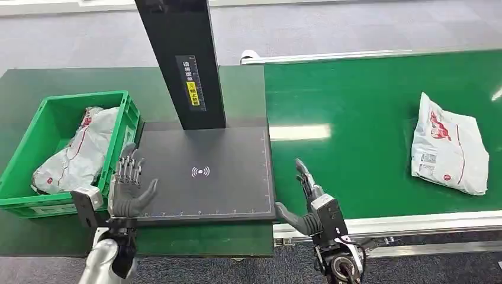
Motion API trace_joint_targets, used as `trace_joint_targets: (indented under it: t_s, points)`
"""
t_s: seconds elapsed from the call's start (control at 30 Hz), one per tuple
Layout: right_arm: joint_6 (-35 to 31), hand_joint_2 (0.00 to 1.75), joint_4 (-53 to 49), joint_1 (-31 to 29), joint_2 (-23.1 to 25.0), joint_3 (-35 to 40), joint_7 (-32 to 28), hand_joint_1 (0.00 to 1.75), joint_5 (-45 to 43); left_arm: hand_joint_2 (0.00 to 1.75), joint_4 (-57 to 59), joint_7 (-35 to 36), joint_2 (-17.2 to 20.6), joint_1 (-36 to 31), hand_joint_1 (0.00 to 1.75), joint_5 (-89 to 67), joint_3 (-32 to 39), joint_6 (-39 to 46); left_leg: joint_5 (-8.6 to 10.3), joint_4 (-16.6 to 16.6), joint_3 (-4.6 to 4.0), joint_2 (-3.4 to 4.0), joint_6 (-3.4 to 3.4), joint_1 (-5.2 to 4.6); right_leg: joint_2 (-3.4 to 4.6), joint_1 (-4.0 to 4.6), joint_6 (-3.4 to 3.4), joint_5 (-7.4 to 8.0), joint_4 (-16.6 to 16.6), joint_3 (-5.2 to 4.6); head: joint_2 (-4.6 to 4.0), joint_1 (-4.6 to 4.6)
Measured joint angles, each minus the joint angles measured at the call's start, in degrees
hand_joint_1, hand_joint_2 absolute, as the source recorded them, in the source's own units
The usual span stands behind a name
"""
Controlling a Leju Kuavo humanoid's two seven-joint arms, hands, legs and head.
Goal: Moved the parcel from conveyor to table for the left to box.
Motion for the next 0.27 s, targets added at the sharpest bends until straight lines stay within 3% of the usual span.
trace_joint_targets:
  t_s: [0.27]
  points:
    - [0.0,1.75,1.9,-0.1,0.5,0.0,-0.5,0.00,0.8,1.75,3.4,0.7,-4.4,1.5,0.00,1.4,-2.1,-0.4,0.00,0.0,0.00,-0.03,0.00,0.00,-0.01,0.00,0.00,0.00,0.0,0.01,0.02,-0.02]
